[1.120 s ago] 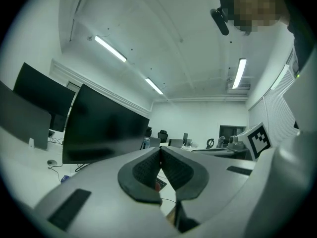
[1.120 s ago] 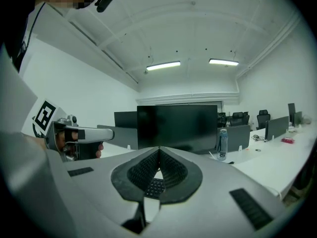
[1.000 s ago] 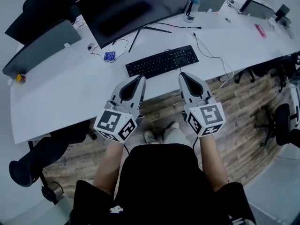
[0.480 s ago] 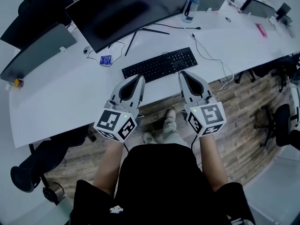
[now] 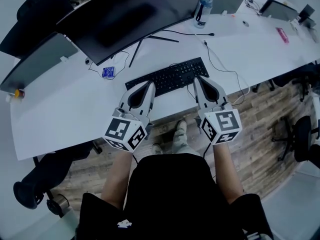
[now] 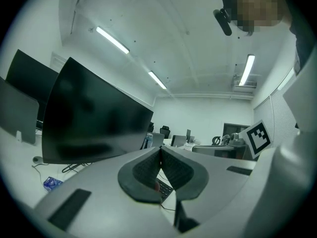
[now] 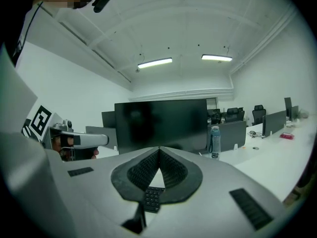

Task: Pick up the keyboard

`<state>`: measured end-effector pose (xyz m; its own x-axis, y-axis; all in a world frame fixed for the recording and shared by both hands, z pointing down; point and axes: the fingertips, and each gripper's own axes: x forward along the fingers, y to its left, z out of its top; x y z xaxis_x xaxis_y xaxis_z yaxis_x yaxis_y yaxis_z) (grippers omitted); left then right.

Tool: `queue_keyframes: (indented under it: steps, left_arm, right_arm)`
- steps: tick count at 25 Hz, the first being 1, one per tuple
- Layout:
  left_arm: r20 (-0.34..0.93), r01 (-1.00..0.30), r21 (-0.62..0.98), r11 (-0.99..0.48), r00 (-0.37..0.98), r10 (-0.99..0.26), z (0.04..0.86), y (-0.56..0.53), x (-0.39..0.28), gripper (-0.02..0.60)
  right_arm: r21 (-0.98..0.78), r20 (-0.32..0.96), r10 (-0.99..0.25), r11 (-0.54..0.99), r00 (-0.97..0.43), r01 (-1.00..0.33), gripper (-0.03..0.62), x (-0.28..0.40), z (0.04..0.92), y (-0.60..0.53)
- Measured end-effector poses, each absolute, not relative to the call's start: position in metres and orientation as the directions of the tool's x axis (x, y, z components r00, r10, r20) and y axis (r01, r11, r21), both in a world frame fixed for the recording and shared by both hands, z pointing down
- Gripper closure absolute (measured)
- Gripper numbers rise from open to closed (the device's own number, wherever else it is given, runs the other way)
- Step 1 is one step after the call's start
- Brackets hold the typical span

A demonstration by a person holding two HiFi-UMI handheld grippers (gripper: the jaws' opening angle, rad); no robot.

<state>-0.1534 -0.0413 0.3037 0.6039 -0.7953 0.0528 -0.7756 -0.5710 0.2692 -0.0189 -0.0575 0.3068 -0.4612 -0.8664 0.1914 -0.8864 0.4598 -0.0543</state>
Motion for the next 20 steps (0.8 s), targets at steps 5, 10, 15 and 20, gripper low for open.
queue_keyframes:
  steps: [5, 10, 15, 20]
  left_arm:
    - [0.065, -0.791, 0.264, -0.551, 0.585, -0.809, 0.305, -0.069, -0.141, 0.571]
    - [0.071, -0.805, 0.251, -0.538, 0.569, -0.819, 0.307, -0.089, -0.125, 0.571]
    - [0.086, -0.824, 0.279, -0.493, 0.532, -0.842, 0.314, -0.110, -0.114, 0.571]
    - [0.121, -0.832, 0.267, -0.485, 0.529, -0.840, 0.323, -0.129, -0.083, 0.571]
  right_arm:
    - [-0.022, 0.216, -0.849, 0.490, -0.483, -0.871, 0.589, -0.006, 0.313, -0.086]
    - [-0.058, 0.222, -0.840, 0.495, -0.495, -0.867, 0.589, 0.015, 0.321, -0.114]
    - [-0.096, 0.241, -0.831, 0.494, -0.502, -0.864, 0.589, 0.036, 0.332, -0.137]
    - [-0.129, 0.262, -0.824, 0.486, -0.503, -0.864, 0.589, 0.069, 0.346, -0.158]
